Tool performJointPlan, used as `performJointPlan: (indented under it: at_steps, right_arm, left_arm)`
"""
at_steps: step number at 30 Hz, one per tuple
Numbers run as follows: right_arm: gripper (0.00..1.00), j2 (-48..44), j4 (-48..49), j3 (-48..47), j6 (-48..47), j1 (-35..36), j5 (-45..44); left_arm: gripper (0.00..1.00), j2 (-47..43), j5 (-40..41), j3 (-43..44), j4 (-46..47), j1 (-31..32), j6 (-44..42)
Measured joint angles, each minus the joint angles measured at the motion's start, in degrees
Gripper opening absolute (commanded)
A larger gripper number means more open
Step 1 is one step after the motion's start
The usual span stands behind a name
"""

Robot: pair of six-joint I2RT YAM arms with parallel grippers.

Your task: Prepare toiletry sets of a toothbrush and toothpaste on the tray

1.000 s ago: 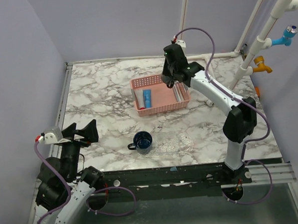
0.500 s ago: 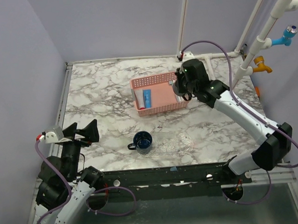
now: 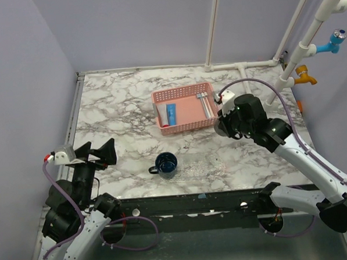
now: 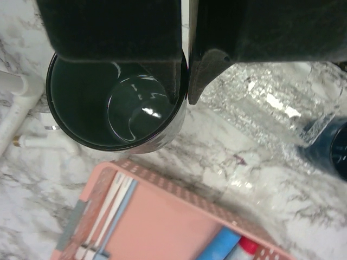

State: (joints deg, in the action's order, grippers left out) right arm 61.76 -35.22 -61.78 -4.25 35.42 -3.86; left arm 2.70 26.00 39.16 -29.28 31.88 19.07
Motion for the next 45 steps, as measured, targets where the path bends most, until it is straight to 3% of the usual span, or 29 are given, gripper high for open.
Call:
performJointPlan:
  at_steps: [25, 38, 45]
  right_arm:
    - [0.01, -3.4, -7.6, 13.9, -22.8, 1.1, 25.6]
    - [0.01, -4.3, -7.5, 20.0, -24.8, 10.6, 25.5]
    - [0.01, -4.1, -5.4, 20.9, -24.8, 11.0, 23.5]
  left_arm:
    - [0.99, 0.0, -1.6, 0.0, 0.0, 0.0, 0.0]
    - [0.99, -0.2, -2.2, -0.1, 0.0, 0.0, 0.0]
    - [0.99, -0.2, -2.2, -0.1, 0.0, 0.0, 0.0]
